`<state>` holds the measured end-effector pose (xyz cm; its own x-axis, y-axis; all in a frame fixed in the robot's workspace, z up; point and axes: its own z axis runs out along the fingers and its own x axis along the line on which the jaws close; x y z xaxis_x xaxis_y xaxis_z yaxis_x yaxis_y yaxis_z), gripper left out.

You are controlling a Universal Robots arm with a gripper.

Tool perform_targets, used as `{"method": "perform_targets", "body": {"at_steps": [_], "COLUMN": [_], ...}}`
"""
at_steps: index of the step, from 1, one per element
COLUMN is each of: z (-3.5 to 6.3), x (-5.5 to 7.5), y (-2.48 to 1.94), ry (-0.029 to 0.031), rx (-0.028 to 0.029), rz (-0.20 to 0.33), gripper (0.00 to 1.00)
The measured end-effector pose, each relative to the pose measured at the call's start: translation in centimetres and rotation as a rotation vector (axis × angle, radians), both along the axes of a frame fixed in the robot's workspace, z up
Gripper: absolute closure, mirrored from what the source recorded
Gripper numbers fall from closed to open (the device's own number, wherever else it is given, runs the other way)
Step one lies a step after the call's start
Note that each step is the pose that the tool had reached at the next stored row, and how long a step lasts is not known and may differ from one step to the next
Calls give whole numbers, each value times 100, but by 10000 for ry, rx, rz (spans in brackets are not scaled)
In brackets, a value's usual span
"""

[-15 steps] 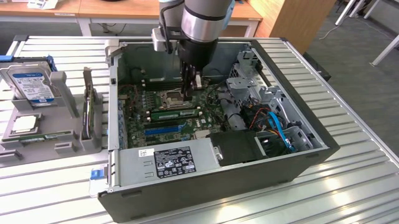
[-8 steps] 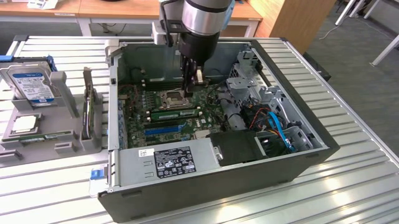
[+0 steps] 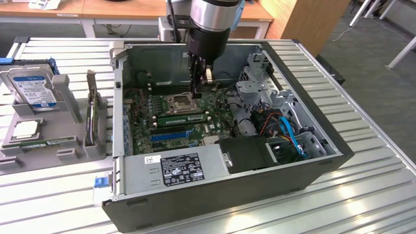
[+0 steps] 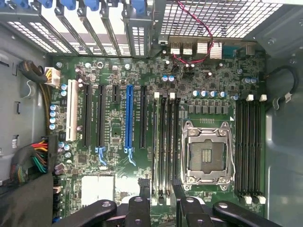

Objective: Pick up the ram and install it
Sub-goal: 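Insert the ram into the slot, then press down the ram until it locks into place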

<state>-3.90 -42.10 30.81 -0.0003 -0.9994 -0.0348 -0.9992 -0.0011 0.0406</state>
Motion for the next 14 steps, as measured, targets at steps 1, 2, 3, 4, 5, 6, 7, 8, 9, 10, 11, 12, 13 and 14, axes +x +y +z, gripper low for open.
{"method": "perform_targets", "body": {"at_steps": [1,2,3,4,5,6,7,8,9,10,11,12,13,14], "z": [0,0,1,1,1,1,1,1,1,0,0,1,1,1], "x": [0,0,0,0,0,0,0,0,0,0,0,0,0,0], "y": [0,0,0,0,0,0,0,0,0,0,0,0,0,0], "ry": [0,0,0,0,0,0,0,0,0,0,0,0,0,0], "rx": [0,1,-1,-1,-1,-1,-1,-1,-1,-1,-1,-1,-1,-1], "rz": [0,0,0,0,0,0,0,0,0,0,0,0,0,0], "gripper": [69,69,69,69,69,69,69,69,69,69,69,69,69,71]}}
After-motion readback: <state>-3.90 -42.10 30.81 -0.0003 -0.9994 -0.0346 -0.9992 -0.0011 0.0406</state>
